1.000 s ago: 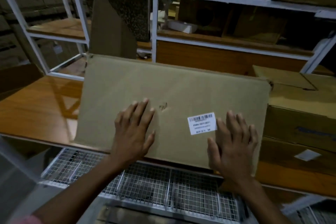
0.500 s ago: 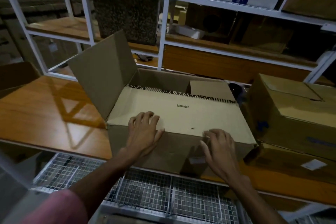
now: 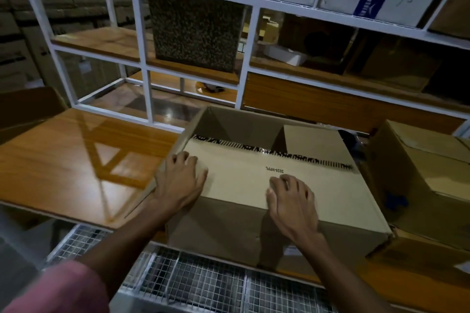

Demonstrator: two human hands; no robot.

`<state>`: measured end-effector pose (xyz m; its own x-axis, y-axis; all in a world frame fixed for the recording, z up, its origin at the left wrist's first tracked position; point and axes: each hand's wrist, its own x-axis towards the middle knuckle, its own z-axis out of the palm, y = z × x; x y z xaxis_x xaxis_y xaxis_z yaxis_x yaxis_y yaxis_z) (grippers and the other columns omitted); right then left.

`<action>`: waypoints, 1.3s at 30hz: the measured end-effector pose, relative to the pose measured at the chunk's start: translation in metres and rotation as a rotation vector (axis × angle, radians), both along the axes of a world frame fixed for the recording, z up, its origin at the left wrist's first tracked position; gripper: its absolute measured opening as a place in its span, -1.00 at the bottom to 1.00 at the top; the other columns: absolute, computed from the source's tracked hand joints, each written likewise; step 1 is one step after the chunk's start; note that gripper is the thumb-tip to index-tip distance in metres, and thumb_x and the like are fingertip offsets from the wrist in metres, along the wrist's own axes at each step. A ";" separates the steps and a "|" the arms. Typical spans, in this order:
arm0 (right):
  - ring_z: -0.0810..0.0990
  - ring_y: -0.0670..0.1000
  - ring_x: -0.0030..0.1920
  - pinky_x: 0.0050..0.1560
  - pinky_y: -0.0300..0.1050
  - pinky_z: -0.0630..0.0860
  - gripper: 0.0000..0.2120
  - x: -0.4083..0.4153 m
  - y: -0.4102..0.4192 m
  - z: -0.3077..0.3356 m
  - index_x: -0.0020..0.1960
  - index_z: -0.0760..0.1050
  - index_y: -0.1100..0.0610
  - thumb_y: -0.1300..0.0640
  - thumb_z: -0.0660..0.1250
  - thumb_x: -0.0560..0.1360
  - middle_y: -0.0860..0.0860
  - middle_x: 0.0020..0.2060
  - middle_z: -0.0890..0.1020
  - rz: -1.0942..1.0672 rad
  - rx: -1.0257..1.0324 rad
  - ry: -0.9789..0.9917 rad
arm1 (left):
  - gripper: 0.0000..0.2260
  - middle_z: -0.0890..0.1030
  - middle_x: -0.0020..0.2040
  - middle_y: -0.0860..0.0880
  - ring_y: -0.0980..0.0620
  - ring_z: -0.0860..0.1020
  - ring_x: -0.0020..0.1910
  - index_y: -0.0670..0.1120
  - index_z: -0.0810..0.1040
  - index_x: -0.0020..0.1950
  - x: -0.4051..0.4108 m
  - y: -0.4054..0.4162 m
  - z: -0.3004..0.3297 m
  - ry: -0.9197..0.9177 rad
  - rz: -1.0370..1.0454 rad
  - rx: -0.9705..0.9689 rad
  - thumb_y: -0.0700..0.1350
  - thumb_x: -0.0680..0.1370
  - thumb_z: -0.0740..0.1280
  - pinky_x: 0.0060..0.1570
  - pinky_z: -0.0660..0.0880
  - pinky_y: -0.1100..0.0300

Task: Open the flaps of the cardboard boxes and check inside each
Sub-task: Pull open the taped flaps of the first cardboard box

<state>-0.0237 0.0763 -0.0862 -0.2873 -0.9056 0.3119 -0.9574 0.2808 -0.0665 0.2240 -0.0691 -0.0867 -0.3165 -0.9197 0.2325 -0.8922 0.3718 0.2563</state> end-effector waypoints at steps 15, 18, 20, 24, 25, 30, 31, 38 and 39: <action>0.13 0.12 0.54 0.51 0.23 -0.01 -0.39 -0.058 -0.130 0.022 0.55 0.18 -0.06 -0.32 -0.05 0.60 0.07 0.56 0.19 0.002 0.286 -0.204 | -0.48 0.45 0.41 0.03 -0.03 0.39 0.39 0.08 0.46 0.35 -0.045 -0.027 -0.004 -0.053 -0.026 -0.077 0.28 0.58 -0.05 0.34 0.25 -0.29; 0.22 0.15 0.51 0.49 0.28 0.02 -0.38 -0.069 -0.151 0.035 0.54 0.20 -0.03 -0.33 -0.05 0.60 0.11 0.52 0.29 -0.065 0.370 -0.205 | -0.46 0.40 0.47 0.01 -0.04 0.34 0.44 0.07 0.42 0.41 -0.045 -0.027 -0.002 -0.062 -0.031 -0.068 0.28 0.58 -0.06 0.38 0.22 -0.29; 0.39 0.19 0.38 0.44 0.31 0.15 -0.42 -0.072 -0.154 0.048 0.46 0.32 0.00 -0.31 -0.03 0.60 0.15 0.40 0.44 -0.058 0.378 -0.169 | -0.42 0.33 0.53 -0.02 -0.06 0.28 0.49 0.05 0.35 0.47 -0.043 -0.022 0.001 -0.064 -0.031 -0.044 0.30 0.58 -0.07 0.42 0.18 -0.29; 0.57 0.10 0.05 0.16 0.17 0.48 -0.55 -0.067 -0.142 0.097 0.19 0.51 0.02 -0.26 0.06 0.58 0.08 0.06 0.62 0.001 0.110 -0.135 | -0.27 0.03 0.64 -0.12 -0.18 0.03 0.61 0.00 0.08 0.61 -0.045 -0.015 0.022 -0.042 -0.060 -0.009 0.35 0.53 -0.19 0.48 -0.04 -0.41; 0.57 0.06 -0.07 0.05 0.11 0.53 -0.61 -0.065 -0.135 0.115 0.08 0.54 0.03 -0.22 0.10 0.61 0.06 -0.05 0.63 0.023 0.036 -0.140 | -0.26 0.00 0.65 -0.14 -0.20 0.00 0.62 -0.02 0.04 0.62 -0.050 -0.015 0.033 -0.023 -0.083 -0.049 0.35 0.54 -0.18 0.48 -0.09 -0.42; 0.58 0.04 -0.31 -0.24 -0.03 0.55 -0.62 -0.055 -0.090 0.212 -0.19 0.56 0.06 -0.14 0.17 0.64 0.04 -0.31 0.61 0.104 0.034 -0.300 | -0.48 0.49 0.39 -0.13 -0.15 0.37 0.46 -0.03 0.43 0.39 -0.085 -0.008 0.132 0.014 -0.162 -0.398 0.27 0.65 -0.02 0.47 -0.03 -0.39; 0.61 0.01 -0.25 -0.23 -0.08 0.55 -0.65 -0.051 -0.078 0.228 -0.16 0.58 0.05 -0.13 0.19 0.63 0.03 -0.27 0.63 0.108 0.129 -0.305 | -0.51 0.62 0.16 -0.09 -0.11 0.54 0.25 -0.02 0.55 0.17 -0.090 0.001 0.151 -0.002 -0.172 -0.447 0.25 0.66 -0.03 0.43 0.10 -0.34; 0.60 0.11 0.08 0.08 -0.01 0.54 -0.73 -0.046 -0.013 0.247 0.14 0.58 0.03 -0.06 0.17 0.65 0.13 0.09 0.62 0.213 0.569 -0.377 | -0.66 0.51 0.07 -0.06 -0.06 0.45 0.01 -0.03 0.50 0.04 -0.092 0.061 0.226 -0.156 -0.299 0.107 0.11 0.71 0.02 0.05 0.37 0.01; 0.61 0.08 0.03 0.02 -0.04 0.56 -0.75 -0.044 -0.007 0.244 0.15 0.58 0.02 -0.04 0.18 0.65 0.11 0.08 0.62 0.230 0.631 -0.414 | -0.64 0.47 0.14 -0.03 -0.05 0.45 0.09 -0.05 0.52 0.17 -0.089 0.068 0.230 -0.186 -0.341 0.286 0.12 0.72 0.03 0.15 0.38 0.02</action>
